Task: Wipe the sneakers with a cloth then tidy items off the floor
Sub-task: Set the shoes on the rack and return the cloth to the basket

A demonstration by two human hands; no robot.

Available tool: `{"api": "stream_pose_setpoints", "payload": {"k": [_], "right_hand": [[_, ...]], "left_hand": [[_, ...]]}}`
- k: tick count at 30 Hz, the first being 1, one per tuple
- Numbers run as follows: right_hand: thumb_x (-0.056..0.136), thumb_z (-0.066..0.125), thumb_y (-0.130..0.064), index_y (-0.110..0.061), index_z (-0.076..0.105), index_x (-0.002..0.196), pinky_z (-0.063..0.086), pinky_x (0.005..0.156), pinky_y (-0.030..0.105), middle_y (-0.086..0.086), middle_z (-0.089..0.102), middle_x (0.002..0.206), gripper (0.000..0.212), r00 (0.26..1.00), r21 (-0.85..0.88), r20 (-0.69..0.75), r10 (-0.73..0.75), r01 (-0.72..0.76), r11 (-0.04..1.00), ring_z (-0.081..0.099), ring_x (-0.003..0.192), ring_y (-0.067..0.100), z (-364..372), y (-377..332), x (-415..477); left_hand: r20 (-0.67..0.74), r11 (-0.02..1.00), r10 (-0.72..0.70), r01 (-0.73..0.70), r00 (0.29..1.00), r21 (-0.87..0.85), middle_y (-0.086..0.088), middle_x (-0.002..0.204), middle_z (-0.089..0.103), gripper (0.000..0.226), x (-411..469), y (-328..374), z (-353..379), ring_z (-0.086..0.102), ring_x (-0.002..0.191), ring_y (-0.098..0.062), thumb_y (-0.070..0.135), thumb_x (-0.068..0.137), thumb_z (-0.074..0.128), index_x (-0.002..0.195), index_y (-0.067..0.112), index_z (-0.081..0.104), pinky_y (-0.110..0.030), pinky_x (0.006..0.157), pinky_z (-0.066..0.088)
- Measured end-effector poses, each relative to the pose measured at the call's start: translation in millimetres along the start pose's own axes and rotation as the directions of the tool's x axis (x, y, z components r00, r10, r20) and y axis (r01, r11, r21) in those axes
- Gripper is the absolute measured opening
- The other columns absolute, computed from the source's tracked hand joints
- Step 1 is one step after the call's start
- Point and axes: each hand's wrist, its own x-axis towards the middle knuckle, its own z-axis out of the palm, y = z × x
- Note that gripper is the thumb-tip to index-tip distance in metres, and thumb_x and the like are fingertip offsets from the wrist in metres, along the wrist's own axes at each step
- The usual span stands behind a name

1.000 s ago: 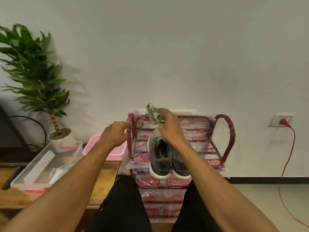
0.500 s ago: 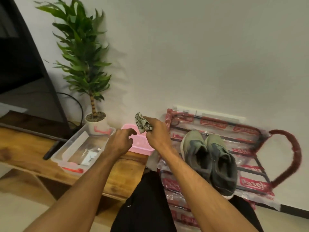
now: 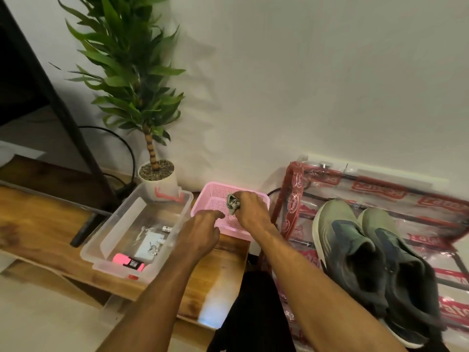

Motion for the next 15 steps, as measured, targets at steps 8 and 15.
{"api": "stream_pose_setpoints", "payload": {"k": [8,15], "right_hand": [[0.085,0.066,-0.033,-0.014,0.057,0.122,0.05,0.092,0.041,0.007,0.062,0.121,0.042,0.955,-0.237,0.275,0.109,-0.042,0.971,0.058,0.11,0.027,37.9,19.5,20.3],[0.091,0.051,-0.055,-0.014,0.061,0.121,0.051,0.088,0.038,0.007,0.065,0.119,0.051,0.919,-0.026,0.342,0.196,-0.199,0.98,0.061,0.104,0.026,39.4,29.1,19.1]], "left_hand": [[0.039,0.993,0.104,-0.106,0.994,0.049,-0.001,0.133,0.059,0.047,6.0,-12.0,16.0,0.051,0.124,-0.021,0.01,0.084,0.058,0.13,0.02,0.059,-0.031,0.099,0.042],[0.067,0.995,0.072,-0.076,0.995,0.062,-0.003,0.136,0.057,0.045,1.0,-14.7,19.5,0.05,0.126,-0.023,0.012,0.09,0.058,0.134,0.019,0.056,-0.036,0.102,0.042]]}}
